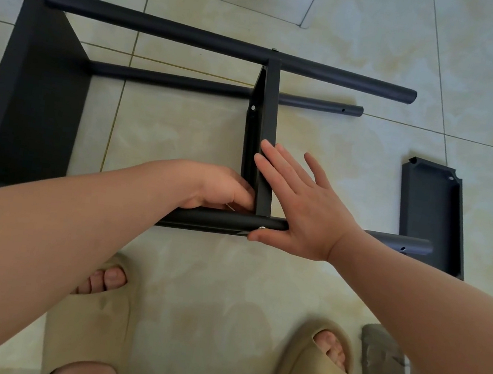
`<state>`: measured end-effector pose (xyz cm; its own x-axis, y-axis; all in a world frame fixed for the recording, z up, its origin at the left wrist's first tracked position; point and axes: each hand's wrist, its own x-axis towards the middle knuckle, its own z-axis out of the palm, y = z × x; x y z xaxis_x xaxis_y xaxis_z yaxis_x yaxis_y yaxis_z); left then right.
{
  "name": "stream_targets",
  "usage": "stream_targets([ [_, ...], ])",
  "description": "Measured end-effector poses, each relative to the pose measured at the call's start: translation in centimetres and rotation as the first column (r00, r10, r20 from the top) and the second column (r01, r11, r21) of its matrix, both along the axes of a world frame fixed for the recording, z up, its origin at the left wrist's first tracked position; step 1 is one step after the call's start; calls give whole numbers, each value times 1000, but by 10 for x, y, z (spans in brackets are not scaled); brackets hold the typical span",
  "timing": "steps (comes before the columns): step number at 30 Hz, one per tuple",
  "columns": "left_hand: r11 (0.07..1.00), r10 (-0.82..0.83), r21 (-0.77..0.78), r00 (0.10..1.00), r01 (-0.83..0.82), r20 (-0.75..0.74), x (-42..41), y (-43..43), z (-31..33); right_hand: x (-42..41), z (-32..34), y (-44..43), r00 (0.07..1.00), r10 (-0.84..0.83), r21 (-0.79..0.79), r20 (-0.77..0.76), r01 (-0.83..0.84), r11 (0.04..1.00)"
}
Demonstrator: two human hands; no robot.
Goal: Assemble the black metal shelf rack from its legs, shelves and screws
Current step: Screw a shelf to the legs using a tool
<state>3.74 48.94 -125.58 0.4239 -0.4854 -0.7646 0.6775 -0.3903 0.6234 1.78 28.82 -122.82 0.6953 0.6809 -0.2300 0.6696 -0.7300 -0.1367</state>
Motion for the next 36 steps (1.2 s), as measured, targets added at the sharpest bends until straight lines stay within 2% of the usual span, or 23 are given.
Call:
stream_targets([
  [7, 993, 57, -93, 994, -66, -93, 0, 4, 1, 0, -1, 0, 1000, 3, 5, 6, -3, 1000],
  [10, 994, 48, -86, 989, -60, -138, 1, 4, 2, 0, -1, 0, 1000, 3, 1, 3, -3, 1000],
  [16, 1000, 6, 5, 1000, -6, -14, 1, 0, 1, 0, -1, 0, 1000, -1, 8, 2, 1, 1000],
  [22, 998, 23, -57, 995, -29, -98, 1, 3, 1, -1, -1, 0, 1000, 0, 9, 8, 0, 1000],
  [27, 999, -6, -42, 993, 1, -116, 1, 3, 1, -1, -2, 0, 1000, 1, 11, 14, -1, 1000],
  [33, 993, 34, -104, 988, -50, -154, 1, 5, 0, 0, -2, -1, 1000, 2, 16, 15, -2, 1000],
  [36, 994, 56, -89, 990, -68, -132, 1, 4, -1, 0, -2, 0, 1000, 4, 18, 18, -4, 1000],
])
